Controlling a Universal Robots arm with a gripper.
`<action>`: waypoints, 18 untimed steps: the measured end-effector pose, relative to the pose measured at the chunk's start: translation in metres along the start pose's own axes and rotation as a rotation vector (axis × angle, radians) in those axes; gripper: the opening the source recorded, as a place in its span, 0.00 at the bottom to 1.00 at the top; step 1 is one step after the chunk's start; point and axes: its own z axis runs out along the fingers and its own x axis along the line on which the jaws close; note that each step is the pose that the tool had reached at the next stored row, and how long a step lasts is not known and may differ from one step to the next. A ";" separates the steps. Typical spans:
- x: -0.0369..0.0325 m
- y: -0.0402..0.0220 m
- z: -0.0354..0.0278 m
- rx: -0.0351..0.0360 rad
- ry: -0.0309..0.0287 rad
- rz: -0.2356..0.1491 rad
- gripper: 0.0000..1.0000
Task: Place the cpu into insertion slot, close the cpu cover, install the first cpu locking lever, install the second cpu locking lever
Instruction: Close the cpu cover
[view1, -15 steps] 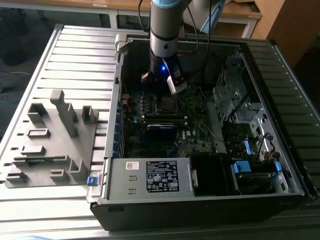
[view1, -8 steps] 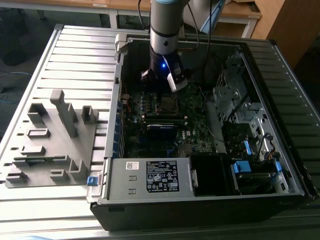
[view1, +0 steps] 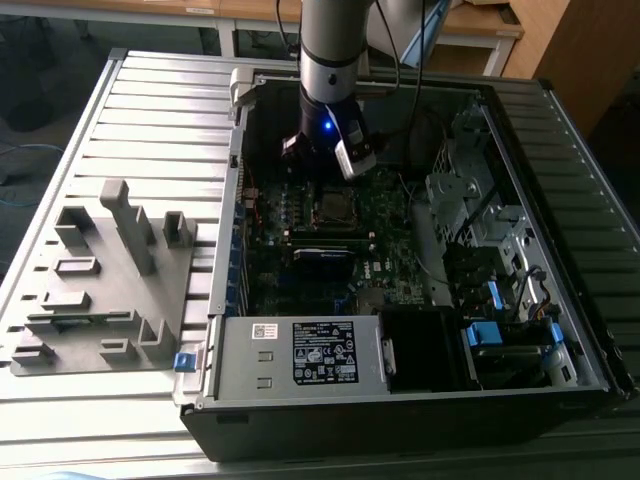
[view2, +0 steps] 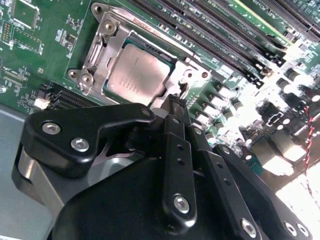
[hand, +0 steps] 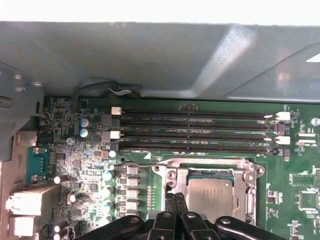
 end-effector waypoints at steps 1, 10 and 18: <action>0.0001 0.0000 0.0000 0.0000 -0.0012 0.000 0.11; -0.0032 -0.0001 0.0005 0.0009 -0.0366 -0.002 0.11; -0.0121 -0.0002 0.0011 0.0119 -0.0407 0.066 0.11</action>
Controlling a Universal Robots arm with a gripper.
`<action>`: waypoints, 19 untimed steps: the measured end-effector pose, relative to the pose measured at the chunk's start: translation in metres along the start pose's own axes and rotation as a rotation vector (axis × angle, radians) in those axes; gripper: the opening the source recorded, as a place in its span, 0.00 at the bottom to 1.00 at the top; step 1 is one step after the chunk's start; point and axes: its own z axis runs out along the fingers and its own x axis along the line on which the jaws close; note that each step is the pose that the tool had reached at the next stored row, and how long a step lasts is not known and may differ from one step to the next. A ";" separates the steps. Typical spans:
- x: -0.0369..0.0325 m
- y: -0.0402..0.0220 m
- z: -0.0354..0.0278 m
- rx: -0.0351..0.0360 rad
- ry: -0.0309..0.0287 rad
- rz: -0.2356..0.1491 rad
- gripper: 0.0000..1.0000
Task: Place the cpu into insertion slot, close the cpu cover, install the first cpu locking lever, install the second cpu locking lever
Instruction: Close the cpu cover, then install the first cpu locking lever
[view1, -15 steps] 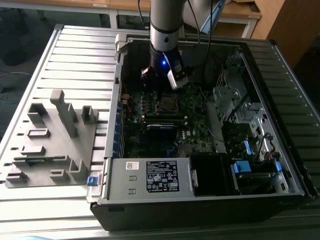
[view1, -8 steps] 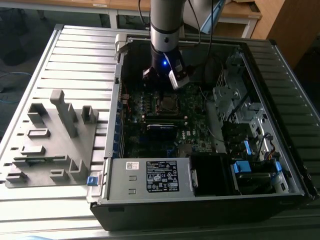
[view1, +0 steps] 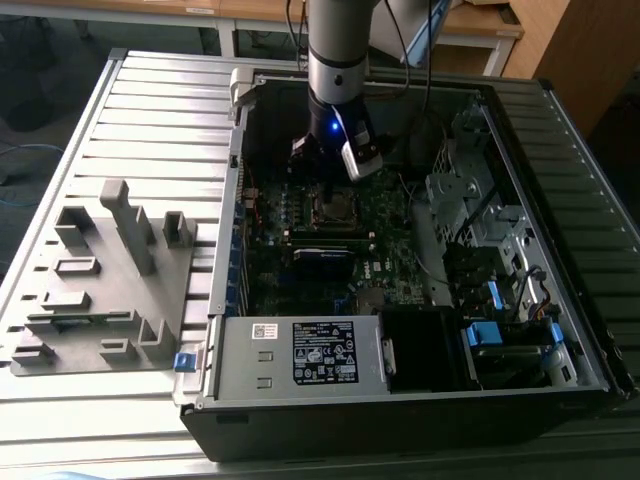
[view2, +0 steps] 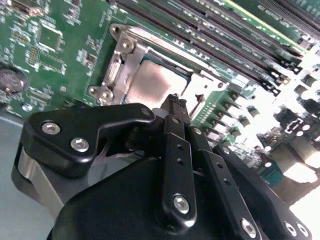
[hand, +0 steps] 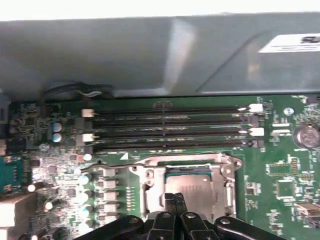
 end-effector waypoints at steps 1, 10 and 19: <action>-0.0026 0.0002 0.0002 0.0013 -0.0003 0.002 0.11; -0.0165 0.0000 0.0008 0.0088 -0.0014 0.015 0.11; -0.0087 -0.0007 0.0004 0.0086 -0.0057 0.015 0.11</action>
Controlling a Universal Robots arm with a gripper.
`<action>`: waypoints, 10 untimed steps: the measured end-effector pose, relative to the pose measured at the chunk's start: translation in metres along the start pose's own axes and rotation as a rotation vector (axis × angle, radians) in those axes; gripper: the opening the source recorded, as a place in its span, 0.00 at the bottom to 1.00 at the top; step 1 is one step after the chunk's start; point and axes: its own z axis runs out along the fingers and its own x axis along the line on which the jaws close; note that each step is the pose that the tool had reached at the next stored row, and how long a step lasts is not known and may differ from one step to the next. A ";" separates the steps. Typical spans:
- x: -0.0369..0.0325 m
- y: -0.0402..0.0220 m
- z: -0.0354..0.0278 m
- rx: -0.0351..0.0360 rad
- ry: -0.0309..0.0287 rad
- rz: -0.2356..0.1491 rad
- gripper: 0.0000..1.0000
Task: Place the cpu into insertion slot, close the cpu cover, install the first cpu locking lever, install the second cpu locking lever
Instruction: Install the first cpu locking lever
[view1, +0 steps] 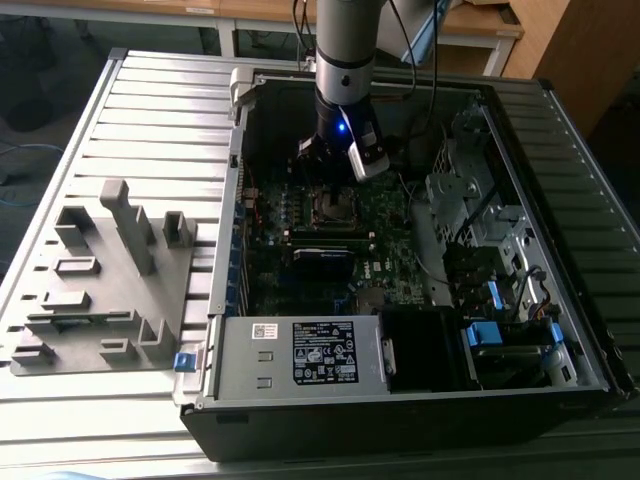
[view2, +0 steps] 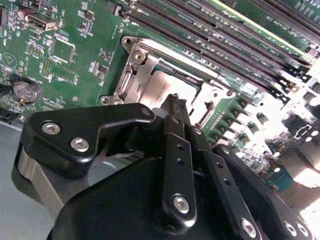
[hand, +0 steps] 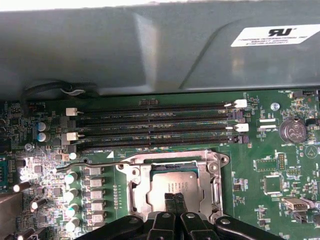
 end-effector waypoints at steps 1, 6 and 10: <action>0.0000 0.0000 0.0000 0.0000 0.0000 0.000 0.11; 0.0012 -0.0001 0.0000 -0.0001 0.0000 0.000 0.11; 0.0012 -0.0001 -0.0015 0.0001 0.0001 0.000 0.11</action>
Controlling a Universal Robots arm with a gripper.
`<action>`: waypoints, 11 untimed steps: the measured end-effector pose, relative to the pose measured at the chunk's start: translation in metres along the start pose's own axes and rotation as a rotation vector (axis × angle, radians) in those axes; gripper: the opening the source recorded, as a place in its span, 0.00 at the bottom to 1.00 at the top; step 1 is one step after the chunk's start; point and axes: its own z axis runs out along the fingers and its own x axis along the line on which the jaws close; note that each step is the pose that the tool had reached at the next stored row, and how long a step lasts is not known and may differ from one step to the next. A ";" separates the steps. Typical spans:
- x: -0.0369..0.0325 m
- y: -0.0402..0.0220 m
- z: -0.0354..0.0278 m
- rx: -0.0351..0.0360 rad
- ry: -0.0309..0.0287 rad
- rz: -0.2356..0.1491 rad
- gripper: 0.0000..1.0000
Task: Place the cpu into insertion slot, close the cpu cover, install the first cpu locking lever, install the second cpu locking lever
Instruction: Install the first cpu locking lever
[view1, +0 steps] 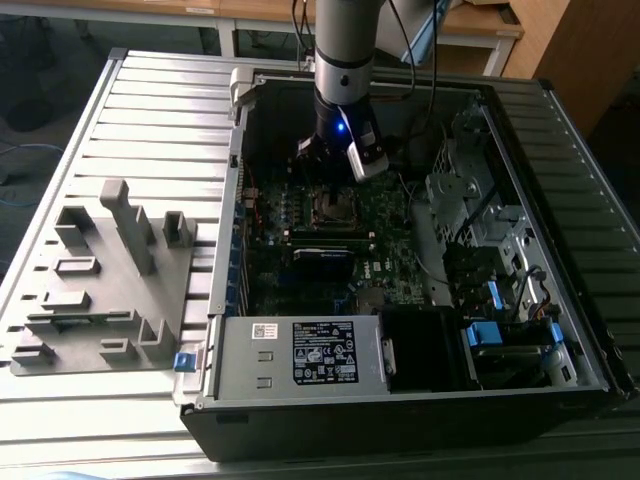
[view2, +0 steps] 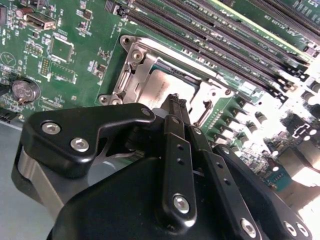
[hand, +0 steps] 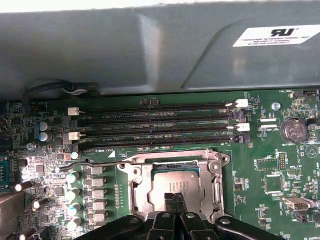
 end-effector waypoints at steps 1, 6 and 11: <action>-0.0001 0.0001 -0.0013 -0.0001 0.0000 0.000 0.11; -0.0005 0.0005 -0.0098 0.0000 0.0000 0.000 0.11; -0.0007 0.0007 -0.0131 -0.0002 -0.0001 0.000 0.11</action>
